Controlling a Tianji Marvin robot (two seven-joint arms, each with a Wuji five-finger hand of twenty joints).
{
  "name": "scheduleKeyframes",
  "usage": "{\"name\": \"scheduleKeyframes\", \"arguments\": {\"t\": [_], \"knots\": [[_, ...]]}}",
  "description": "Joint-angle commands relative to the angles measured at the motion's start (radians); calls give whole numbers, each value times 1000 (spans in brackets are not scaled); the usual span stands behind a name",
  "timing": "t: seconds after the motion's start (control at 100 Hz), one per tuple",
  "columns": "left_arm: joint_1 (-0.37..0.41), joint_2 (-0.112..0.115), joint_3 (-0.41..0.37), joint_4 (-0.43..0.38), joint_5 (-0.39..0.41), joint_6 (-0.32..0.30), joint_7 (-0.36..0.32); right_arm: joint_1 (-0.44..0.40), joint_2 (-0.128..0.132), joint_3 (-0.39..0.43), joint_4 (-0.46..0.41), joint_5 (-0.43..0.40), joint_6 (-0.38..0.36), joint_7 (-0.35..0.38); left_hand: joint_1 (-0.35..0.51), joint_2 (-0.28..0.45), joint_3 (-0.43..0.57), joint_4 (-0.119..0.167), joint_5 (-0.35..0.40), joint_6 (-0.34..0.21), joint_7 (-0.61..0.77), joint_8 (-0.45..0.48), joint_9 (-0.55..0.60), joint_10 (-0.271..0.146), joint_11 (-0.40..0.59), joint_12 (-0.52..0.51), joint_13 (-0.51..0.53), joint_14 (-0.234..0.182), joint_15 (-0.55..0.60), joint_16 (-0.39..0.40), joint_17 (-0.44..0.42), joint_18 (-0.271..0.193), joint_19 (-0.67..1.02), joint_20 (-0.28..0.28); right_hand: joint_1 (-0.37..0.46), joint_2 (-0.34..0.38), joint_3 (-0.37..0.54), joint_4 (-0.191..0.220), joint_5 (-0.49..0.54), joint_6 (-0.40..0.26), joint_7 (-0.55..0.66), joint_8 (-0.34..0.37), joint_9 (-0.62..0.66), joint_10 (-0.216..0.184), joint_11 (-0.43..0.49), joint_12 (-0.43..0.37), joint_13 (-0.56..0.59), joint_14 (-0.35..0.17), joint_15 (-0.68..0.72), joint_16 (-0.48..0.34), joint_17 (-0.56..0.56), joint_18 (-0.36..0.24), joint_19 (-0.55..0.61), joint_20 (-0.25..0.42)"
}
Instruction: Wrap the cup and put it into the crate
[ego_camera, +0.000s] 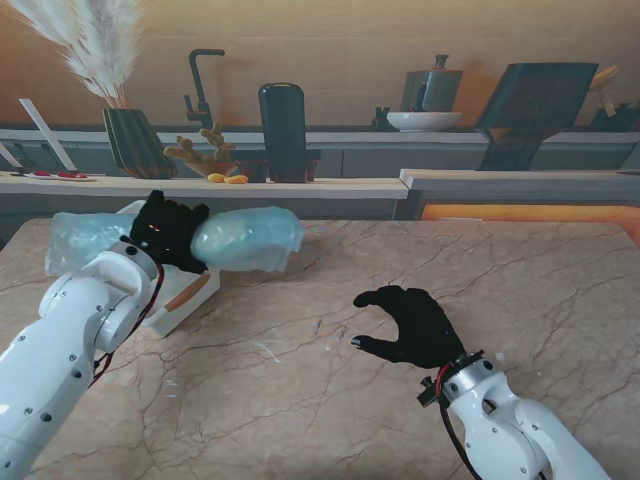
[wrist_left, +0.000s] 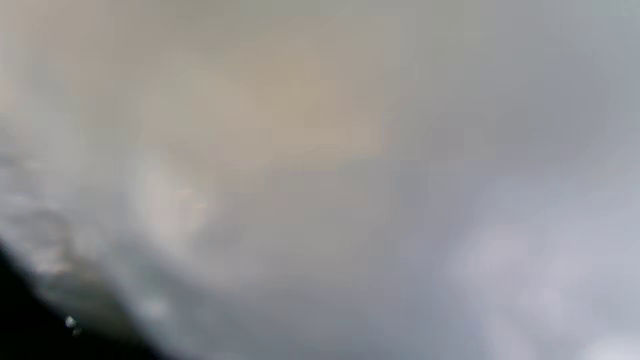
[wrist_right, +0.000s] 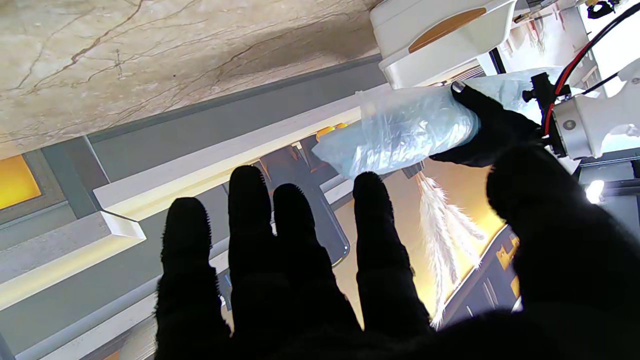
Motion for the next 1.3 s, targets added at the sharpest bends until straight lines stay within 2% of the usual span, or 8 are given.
{"name": "scheduleKeyframes", "arguments": {"t": [0.0,0.06,0.19,0.41,0.68,0.76,0.96,1.29], "knots": [[-17,18,-28,31,4,-16,8,7,0,-5,-1,-1,8,11,469,247,285,-34,54,-256,242,86,85,-120,46,39,-9,-47,-5,21,-15,-14,-10,-5,7,45,-14,-20,14,-13,-2,-6,16,2,0,-1,12,9,6,12,0,11,12,20],[-23,24,-47,55,13,-45,12,13,1,-9,1,-2,16,19,471,257,270,-39,48,-272,243,84,82,-134,42,36,-9,-78,-29,5,-13,-27,-21,-11,7,45,-15,-20,14,-13,-2,-7,15,2,-1,-1,11,10,5,12,0,11,12,20],[-24,27,-78,94,2,-53,31,32,4,-22,8,-4,31,35,477,271,250,-45,39,-290,242,82,74,-141,34,36,-22,-88,-66,-15,-18,-34,-39,-19,7,47,-16,-20,14,-13,-4,-7,16,1,-2,-1,12,11,5,12,0,11,14,19],[-15,3,-70,130,-92,109,108,49,9,-33,12,8,44,76,502,276,222,-44,39,-260,238,70,72,-116,35,39,-33,-55,-46,-6,-36,-25,-31,-9,7,54,-18,-19,10,-12,-8,-9,15,3,-5,-2,8,10,3,11,-1,11,15,17],[-69,-4,-15,192,-129,180,113,49,9,-35,6,9,61,85,505,280,213,-40,38,-257,239,65,66,-117,38,37,-46,-47,-37,-4,-46,-22,-32,-8,7,56,-21,-19,13,-12,-9,-9,16,4,-6,-2,10,11,4,11,0,10,17,16],[-90,1,0,215,-124,172,99,53,10,-38,7,12,68,92,503,284,211,-40,35,-267,238,66,62,-126,37,37,-47,-74,-47,-12,-49,-27,-45,-15,8,60,-21,-19,13,-11,-9,-9,17,3,-6,-1,9,11,4,11,-1,9,17,16],[-118,18,2,258,-102,78,58,66,12,-47,12,16,79,111,508,303,221,-48,45,-287,221,47,49,-139,25,38,-64,-90,-84,-27,-63,-33,-85,-30,8,65,-23,-18,13,-12,-10,-9,16,4,-7,-2,8,12,4,11,-1,9,18,16],[-90,23,-52,290,-103,52,113,93,17,-69,22,16,103,145,522,318,198,-64,52,-308,211,24,51,-143,10,40,-57,-96,-97,-27,-52,-42,-94,-31,8,69,-27,-17,13,-12,-12,-10,15,6,-8,-2,6,14,3,11,-2,9,19,15]]}}
